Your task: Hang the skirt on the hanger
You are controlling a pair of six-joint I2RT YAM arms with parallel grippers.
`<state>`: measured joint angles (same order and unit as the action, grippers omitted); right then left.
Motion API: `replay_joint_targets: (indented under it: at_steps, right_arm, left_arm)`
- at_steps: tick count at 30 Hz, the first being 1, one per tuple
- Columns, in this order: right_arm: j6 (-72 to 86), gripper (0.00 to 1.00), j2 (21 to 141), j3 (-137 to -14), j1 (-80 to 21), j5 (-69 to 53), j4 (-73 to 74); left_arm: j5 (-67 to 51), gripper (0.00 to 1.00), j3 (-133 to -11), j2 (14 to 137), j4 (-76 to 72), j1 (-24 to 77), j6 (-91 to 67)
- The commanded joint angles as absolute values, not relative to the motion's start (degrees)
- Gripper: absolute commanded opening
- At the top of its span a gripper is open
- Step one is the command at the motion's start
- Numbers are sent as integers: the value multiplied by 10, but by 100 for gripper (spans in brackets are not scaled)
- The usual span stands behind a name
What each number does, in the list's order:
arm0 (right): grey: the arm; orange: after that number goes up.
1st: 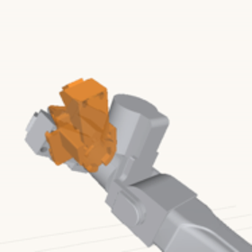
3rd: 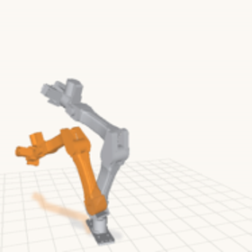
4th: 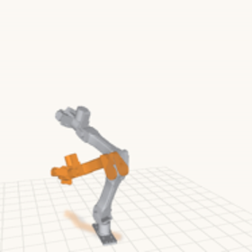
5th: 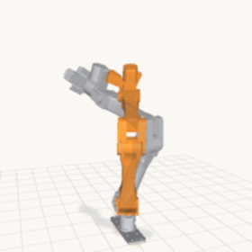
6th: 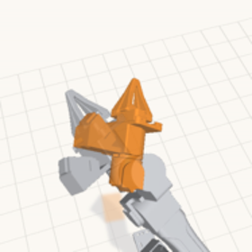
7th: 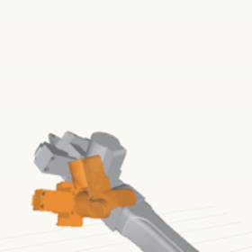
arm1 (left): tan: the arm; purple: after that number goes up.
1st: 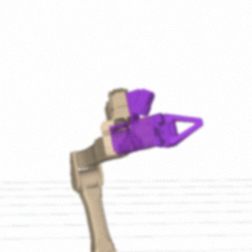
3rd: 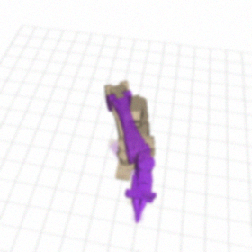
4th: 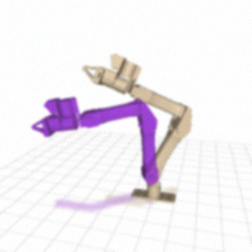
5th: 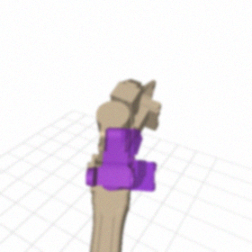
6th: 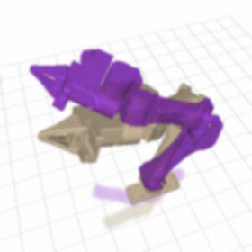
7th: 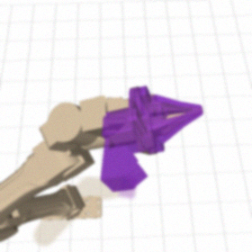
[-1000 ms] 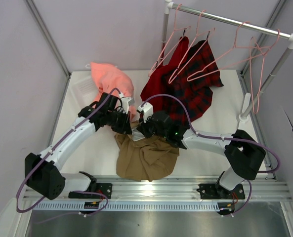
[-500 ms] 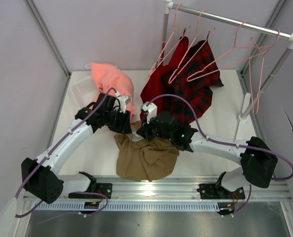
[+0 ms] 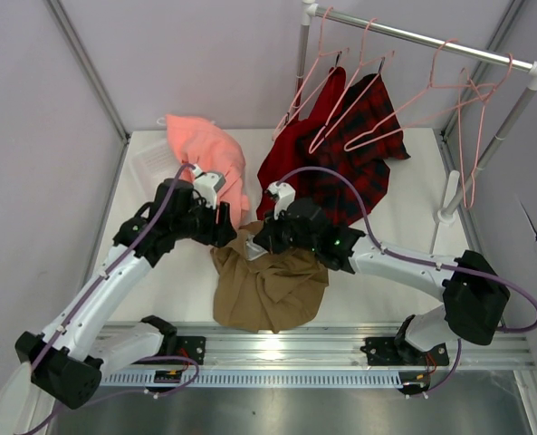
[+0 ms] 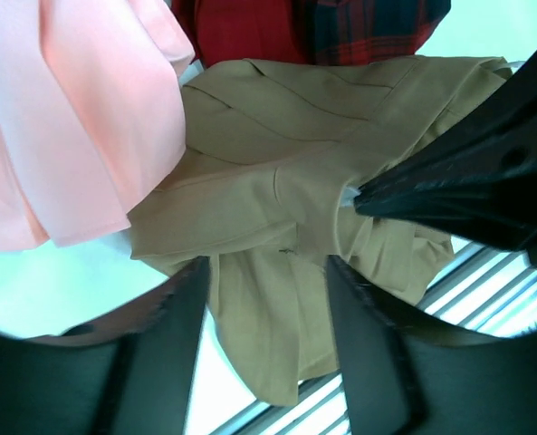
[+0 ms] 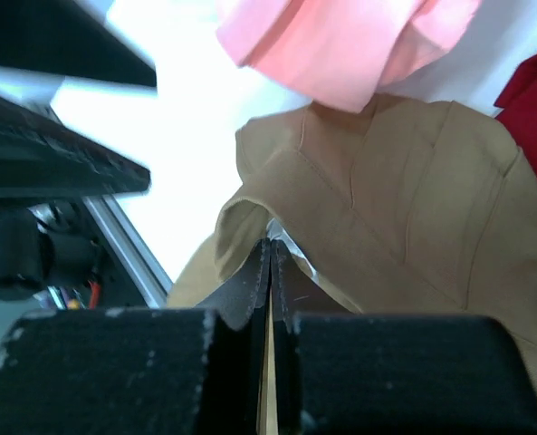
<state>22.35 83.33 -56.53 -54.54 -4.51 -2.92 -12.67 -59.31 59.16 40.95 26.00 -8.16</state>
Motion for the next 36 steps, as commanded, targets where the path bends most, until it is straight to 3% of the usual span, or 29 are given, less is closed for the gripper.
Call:
replay_joint_targets:
  at_steps: [1, 9, 16, 26, 32, 36]
  right_arm:
    - [288, 0, 817, -604, -525, -64, -21]
    - [363, 0, 816, -649, -507, -88, -2]
    - [411, 0, 837, -679, -513, -102, 29]
    - [413, 0, 818, -679, -532, -35, 76]
    - [380, 0, 755, -641, -514, 64, 167]
    - [333, 5, 710, -670, -505, 118, 233]
  left_arm:
    - [-140, 57, -556, 563, 351, 268, -94]
    - [-144, 55, -502, 481, 271, 325, -193]
    - [-78, 63, -489, 454, 217, 401, -228]
    - [50, 63, -439, 460, 216, 452, -292]
    - [70, 64, -412, 445, 250, 453, -302]
    - [108, 76, -422, 476, 273, 453, -323]
